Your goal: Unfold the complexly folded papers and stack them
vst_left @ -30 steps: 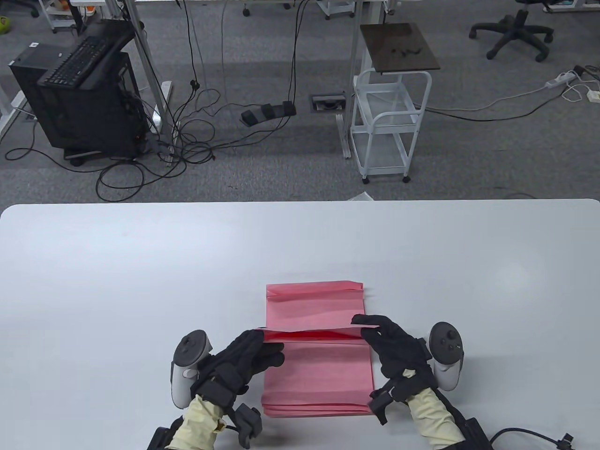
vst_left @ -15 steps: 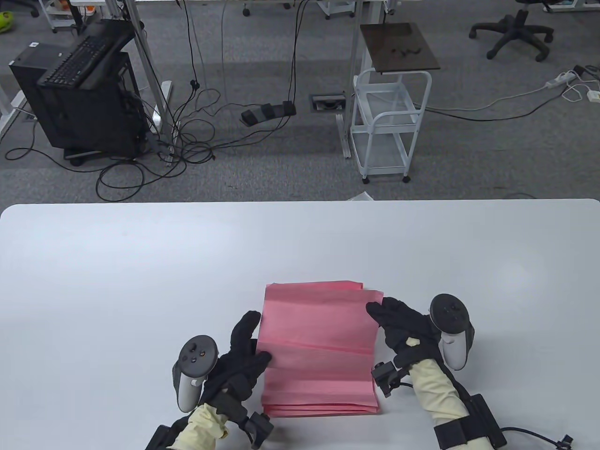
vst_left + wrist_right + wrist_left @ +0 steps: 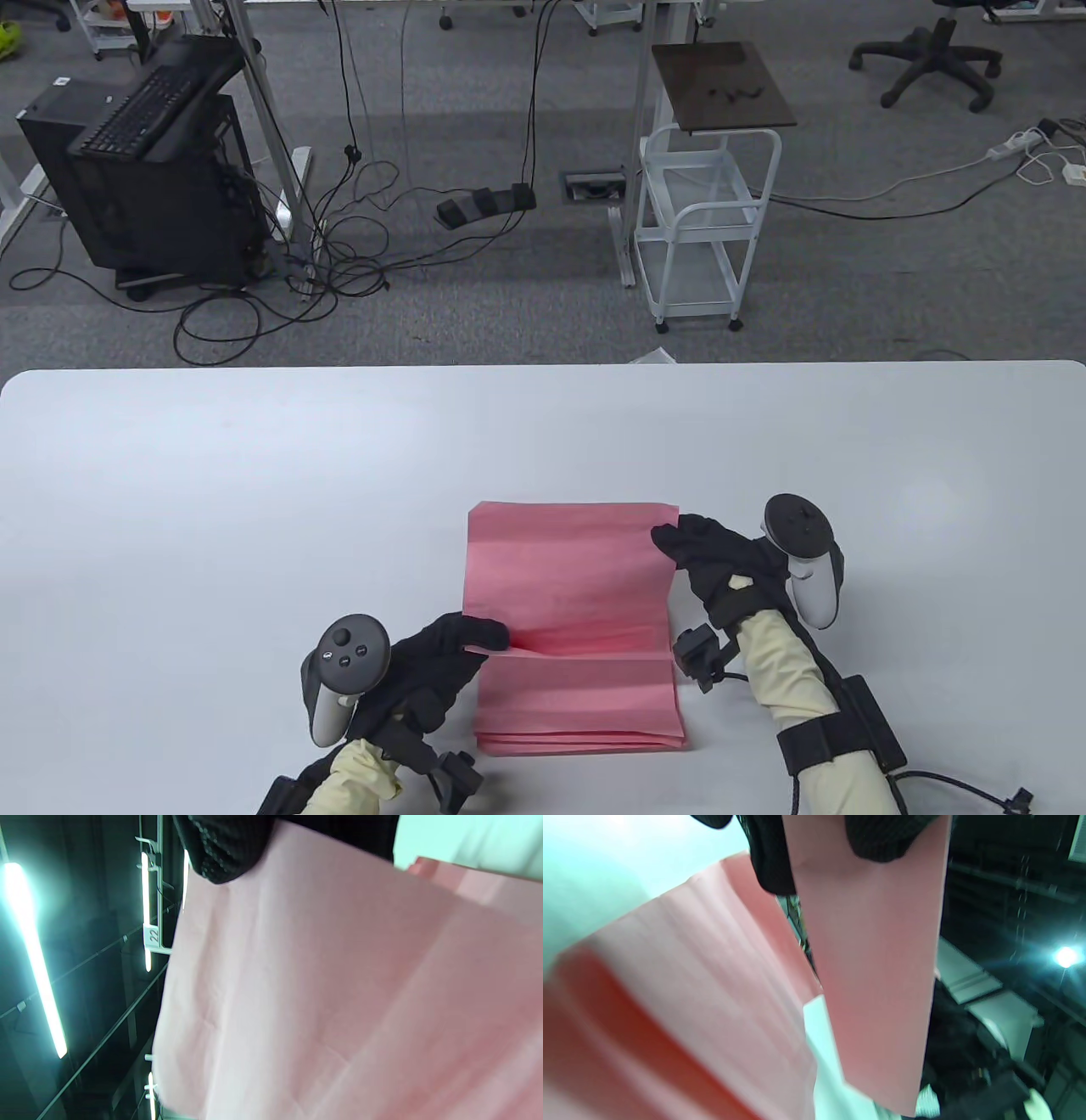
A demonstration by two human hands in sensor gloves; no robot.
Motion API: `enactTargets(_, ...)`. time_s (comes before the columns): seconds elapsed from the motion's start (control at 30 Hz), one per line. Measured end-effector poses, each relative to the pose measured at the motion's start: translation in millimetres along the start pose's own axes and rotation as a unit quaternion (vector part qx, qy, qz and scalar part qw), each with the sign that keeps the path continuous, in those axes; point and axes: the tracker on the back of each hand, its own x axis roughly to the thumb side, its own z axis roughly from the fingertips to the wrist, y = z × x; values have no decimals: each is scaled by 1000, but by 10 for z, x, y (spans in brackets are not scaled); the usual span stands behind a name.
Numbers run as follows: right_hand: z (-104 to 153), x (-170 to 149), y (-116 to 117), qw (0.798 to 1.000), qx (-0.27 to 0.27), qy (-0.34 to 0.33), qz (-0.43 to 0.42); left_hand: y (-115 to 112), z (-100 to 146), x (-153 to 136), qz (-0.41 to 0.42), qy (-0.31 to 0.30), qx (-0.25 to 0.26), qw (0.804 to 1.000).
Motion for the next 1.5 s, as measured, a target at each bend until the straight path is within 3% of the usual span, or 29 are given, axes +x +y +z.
enactTargets(0.07,-1,54,-51,999,-43,-4,3,-15,1,-10,-16,16,-52,998)
enactTargets(0.13,-19,100,-106,997,-81,-11,1,-28,8,-32,-39,23,-69,997)
enactTargets(0.3,-52,139,-126,997,-71,-13,11,-49,-26,-35,-17,15,-62,998)
enactTargets(0.43,-61,113,-101,998,-61,-6,9,-75,-4,-55,31,9,-116,993)
enactTargets(0.57,-61,101,-76,998,-61,-5,2,-48,12,-54,7,37,-5,999)
enactTargets(0.73,-59,123,-86,998,-69,-7,-3,-69,18,-94,34,47,-21,998)
enactTargets(1.03,-88,72,-115,997,-74,7,24,-72,8,-70,-23,30,-28,999)
enactTargets(1.2,-162,-45,-59,997,-71,34,19,-127,27,-31,-96,15,-33,995)
enactTargets(1.3,-220,-105,19,996,-72,44,41,-100,1,-3,-159,-18,-69,985)
enactTargets(1.5,-319,-244,158,993,-73,61,64,-117,-34,-169,-161,23,-180,970)
